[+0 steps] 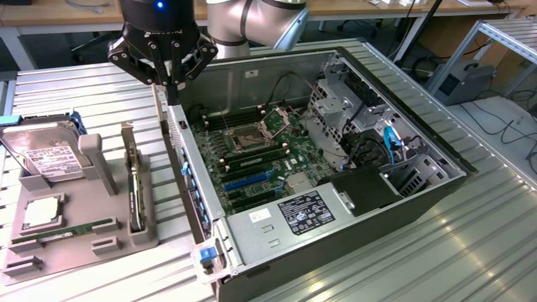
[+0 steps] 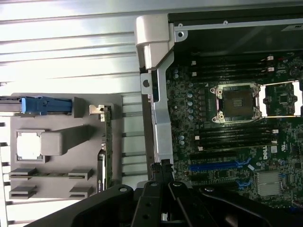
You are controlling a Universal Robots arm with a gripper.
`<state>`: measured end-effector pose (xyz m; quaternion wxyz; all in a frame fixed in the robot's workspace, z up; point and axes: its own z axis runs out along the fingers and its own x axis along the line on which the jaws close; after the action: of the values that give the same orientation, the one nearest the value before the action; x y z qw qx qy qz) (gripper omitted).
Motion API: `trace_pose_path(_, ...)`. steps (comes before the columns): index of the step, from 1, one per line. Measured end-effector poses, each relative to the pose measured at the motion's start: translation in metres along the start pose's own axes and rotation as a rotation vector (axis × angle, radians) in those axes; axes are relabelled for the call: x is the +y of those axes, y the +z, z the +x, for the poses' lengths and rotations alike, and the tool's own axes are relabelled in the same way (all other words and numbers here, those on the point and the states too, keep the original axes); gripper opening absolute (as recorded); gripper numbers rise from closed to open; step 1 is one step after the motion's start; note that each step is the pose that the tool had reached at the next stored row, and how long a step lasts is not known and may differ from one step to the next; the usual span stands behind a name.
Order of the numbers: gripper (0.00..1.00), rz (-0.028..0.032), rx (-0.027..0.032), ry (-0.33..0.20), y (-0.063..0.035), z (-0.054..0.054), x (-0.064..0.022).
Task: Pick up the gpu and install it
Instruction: 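Reach for the gpu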
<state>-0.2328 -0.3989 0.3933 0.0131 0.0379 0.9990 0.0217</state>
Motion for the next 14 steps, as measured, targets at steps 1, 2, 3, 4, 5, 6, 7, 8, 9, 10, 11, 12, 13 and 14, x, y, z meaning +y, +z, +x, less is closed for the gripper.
trace_pose_path(1,0.11,0.0,0.0,0.0,0.0,0.0002,0.0)
trace_pose_path(2,0.11,0.0,0.0,0.0,0.0,0.0004,0.0)
trace_pose_path(3,0.11,0.0,0.0001,0.0,0.0,0.0007,0.0)
trace_pose_path(4,0.11,0.0,0.0,0.0,0.0,0.0009,-0.0001)
trace_pose_path(5,0.11,0.0001,0.0001,0.0,-0.0001,0.0012,-0.0001)
trace_pose_path(6,0.11,0.0,0.0,0.0,-0.0001,0.0014,-0.0001)
trace_pose_path(7,0.11,0.0,0.0,0.0,0.0,0.0017,-0.0001)
trace_pose_path(8,0.11,0.0,0.0,0.0,-0.0001,0.0018,-0.0001)
trace_pose_path(9,0.11,0.0,0.0,0.0,-0.0001,0.002,-0.0001)
trace_pose_path(10,0.11,0.0,0.0,0.0,-0.0001,0.0024,-0.0002)
trace_pose_path(11,0.11,0.0,0.0001,0.0,-0.0001,0.0027,-0.0002)
trace_pose_path(12,0.11,0.0,0.0,0.0,-0.0001,0.0029,-0.0002)
trace_pose_path(13,0.11,0.0,0.0001,0.0,-0.0001,0.0031,-0.0002)
trace_pose_path(14,0.11,0.0,0.0,0.0,-0.0001,0.0033,-0.0002)
